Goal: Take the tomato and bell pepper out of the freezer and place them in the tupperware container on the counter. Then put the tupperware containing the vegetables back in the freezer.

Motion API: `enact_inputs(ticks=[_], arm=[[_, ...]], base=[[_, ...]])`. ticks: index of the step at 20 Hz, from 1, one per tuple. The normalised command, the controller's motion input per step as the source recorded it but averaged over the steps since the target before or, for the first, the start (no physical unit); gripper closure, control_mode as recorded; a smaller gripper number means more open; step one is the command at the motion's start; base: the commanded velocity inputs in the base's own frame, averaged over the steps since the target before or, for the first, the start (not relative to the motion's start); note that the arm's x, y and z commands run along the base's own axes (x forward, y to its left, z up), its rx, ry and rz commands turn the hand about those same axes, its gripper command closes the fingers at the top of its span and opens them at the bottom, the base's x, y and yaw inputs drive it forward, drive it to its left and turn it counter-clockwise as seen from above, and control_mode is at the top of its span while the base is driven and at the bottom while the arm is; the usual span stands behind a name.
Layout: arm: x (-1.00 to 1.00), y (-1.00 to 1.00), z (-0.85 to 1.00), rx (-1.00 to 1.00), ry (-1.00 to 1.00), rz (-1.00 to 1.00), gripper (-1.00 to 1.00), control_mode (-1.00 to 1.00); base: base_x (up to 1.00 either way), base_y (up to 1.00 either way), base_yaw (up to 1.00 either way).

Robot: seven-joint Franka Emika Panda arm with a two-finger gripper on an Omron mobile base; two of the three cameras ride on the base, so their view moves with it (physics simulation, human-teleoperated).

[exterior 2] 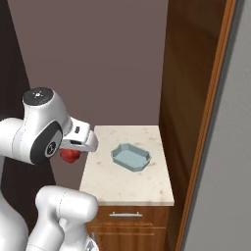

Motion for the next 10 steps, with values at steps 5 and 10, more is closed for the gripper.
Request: enact_inputs(ticks=[5, 10], arm=[[0.82, -0.03, -0.31, 0.0, 0.12, -0.14, 1.0, -1.0], [0.76, -0.4, -0.54, 0.0, 0.08, -0.14, 1.0, -1.0]], base=[[0.0, 0.0, 0.0], [0.0, 0.0, 0.0]])
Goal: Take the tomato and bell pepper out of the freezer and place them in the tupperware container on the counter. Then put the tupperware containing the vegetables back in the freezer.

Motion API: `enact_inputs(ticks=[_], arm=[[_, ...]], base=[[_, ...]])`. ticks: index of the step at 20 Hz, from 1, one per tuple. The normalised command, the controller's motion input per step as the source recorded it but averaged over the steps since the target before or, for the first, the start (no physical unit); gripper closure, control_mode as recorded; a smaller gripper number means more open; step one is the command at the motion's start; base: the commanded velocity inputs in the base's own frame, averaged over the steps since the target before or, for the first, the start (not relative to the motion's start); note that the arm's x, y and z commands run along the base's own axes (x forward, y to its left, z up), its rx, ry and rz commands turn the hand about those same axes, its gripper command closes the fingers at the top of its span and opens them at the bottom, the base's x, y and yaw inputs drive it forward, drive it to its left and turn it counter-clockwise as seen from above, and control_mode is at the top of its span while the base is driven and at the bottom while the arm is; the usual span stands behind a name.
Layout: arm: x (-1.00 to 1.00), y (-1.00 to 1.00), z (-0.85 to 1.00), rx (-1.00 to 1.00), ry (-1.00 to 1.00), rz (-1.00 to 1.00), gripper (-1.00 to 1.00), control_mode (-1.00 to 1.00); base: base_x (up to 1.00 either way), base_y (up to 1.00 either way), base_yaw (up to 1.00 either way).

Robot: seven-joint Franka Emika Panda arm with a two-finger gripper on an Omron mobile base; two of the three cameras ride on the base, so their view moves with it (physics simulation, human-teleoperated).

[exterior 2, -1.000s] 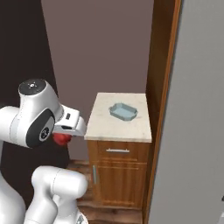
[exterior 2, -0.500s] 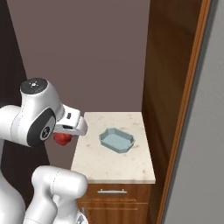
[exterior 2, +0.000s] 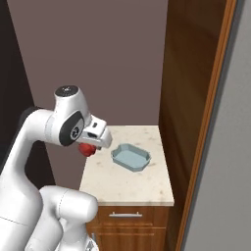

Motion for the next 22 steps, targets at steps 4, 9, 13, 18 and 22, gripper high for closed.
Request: enact_inputs(ticks=[4, 9, 13, 18, 22], arm=[[0.73, -0.53, -0.57, 0.0, 0.03, -0.13, 1.0, -1.0], [0.86, -0.33, -0.62, 0.0, 0.01, -0.05, 1.0, -1.0], [0.9, -0.05, -0.54, 0.0, 0.04, 0.0, 1.0, -1.0], [0.82, 0.0, -0.45, 0.0, 0.09, 0.0, 1.0, -1.0], [0.63, 0.0, -0.39, 0.0, 0.11, 0.0, 1.0, -1.0]], base=[[0.0, 0.0, 0.0], [0.0, 0.0, 0.0], [0.0, 0.0, 0.0], [0.0, 0.0, 0.0], [0.0, 0.0, 0.0]])
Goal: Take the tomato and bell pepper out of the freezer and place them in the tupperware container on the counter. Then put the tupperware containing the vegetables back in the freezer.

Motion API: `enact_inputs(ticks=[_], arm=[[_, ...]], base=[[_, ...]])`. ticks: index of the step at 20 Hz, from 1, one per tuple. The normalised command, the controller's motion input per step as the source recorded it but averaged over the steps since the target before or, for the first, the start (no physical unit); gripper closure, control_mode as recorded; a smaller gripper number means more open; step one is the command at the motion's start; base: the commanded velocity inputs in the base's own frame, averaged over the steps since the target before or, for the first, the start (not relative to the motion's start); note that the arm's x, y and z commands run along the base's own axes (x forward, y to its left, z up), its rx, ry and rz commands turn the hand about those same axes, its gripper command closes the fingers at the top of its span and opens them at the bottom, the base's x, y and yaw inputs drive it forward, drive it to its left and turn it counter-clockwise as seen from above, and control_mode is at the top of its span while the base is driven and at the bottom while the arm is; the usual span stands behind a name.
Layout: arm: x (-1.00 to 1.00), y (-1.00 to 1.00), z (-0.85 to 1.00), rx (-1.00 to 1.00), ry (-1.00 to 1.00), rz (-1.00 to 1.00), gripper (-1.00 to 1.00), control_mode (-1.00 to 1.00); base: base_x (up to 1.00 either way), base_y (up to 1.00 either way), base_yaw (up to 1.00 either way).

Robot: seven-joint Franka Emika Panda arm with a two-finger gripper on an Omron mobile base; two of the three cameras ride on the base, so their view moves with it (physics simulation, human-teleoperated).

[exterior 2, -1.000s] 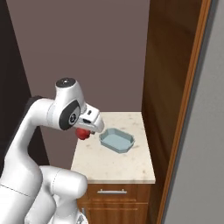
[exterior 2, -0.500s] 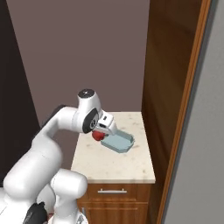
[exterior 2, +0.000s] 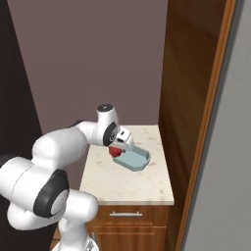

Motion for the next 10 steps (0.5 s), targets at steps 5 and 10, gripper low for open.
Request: enact_inputs(ticks=[5, 10], arm=[[0.49, -0.01, -0.26, 0.0, 0.07, 0.0, 1.0, -1.0], [0.3, -0.07, -0.2, 0.0, 0.03, 0.0, 1.0, -1.0]], base=[[0.0, 0.0, 0.0], [0.0, 0.0, 0.0]])
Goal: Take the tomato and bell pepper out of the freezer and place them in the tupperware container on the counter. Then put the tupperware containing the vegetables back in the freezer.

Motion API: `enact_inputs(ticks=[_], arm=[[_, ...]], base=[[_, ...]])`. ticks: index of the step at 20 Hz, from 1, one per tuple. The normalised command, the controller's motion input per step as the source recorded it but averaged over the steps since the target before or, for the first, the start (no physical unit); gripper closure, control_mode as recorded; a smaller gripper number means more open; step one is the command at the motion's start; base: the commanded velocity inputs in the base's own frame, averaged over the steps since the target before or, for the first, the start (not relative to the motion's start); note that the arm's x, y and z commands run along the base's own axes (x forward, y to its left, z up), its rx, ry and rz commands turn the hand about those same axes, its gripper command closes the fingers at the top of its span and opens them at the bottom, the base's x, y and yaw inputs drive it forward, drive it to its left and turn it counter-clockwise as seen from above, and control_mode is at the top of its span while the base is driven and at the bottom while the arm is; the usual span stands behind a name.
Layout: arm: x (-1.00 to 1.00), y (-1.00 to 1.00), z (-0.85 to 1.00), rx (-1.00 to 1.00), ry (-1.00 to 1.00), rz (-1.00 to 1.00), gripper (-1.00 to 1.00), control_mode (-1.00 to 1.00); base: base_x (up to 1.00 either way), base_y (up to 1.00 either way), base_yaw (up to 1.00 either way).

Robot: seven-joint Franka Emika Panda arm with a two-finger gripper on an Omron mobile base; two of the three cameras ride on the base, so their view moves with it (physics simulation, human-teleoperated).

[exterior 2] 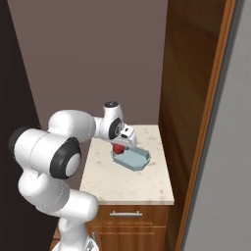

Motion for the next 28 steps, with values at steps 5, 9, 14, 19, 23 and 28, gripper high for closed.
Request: enact_inputs(ticks=[5, 9, 14, 19, 23, 28], arm=[[-0.03, -0.06, -0.26, 0.0, 0.0, 0.0, -1.0, -1.0], [-0.08, -0.1, -0.19, 0.0, 0.0, 0.0, -1.0, -1.0], [0.0, -0.18, -0.02, 0.0, 0.0, 0.0, -1.0, -1.0], [0.0, -0.13, 0.07, 0.01, -0.05, 0.0, -1.0, -1.0], [-0.23, 0.0, 0.57, 0.06, -0.16, 0.0, -1.0, -1.0], [-0.88, 0.14, 1.0, 0.09, -0.29, 0.0, -1.0, -1.0]], base=[[0.0, 0.0, 0.0], [0.0, 0.0, 0.0], [0.0, 0.0, 0.0], [0.0, 0.0, 0.0], [0.0, 0.0, 0.0], [0.0, 0.0, 0.0]])
